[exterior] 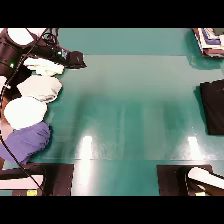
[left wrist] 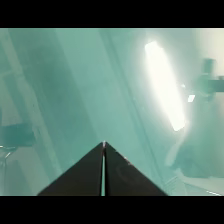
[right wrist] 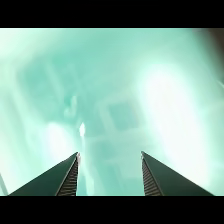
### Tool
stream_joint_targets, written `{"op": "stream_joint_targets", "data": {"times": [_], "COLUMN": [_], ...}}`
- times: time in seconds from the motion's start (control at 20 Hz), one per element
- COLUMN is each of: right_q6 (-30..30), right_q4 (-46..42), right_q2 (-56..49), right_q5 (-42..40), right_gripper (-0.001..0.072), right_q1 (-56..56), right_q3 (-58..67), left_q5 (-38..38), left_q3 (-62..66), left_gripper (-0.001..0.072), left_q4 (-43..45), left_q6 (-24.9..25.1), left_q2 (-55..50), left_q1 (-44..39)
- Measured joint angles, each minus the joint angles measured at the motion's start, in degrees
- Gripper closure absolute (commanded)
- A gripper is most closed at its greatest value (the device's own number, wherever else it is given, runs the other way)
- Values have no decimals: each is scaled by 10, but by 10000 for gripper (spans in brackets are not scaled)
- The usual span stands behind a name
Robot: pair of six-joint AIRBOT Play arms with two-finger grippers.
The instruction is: Fold the shirts.
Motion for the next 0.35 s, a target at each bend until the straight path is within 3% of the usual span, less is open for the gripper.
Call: {"op": "stream_joint_targets", "data": {"times": [0.05, 0.1, 0.15, 0.35], "right_q6": [-3, -5, -8, -16], "right_q4": [5, 10, 14, 21], "right_q2": [0, 0, 0, -1], "right_q5": [0, 0, 0, 0], "right_gripper": [370, 605, 699, 699], "right_q1": [38, 79, 117, 224], "right_q3": [8, 16, 24, 46], "left_q5": [2, 3, 6, 16], "left_q3": [0, 0, 0, 0], "left_gripper": [681, 681, 681, 681], "left_q4": [0, 0, 0, -1], "left_q6": [0, 0, 0, 0], "left_q2": [0, 0, 0, 0], "left_q1": [0, 0, 0, 0]}}
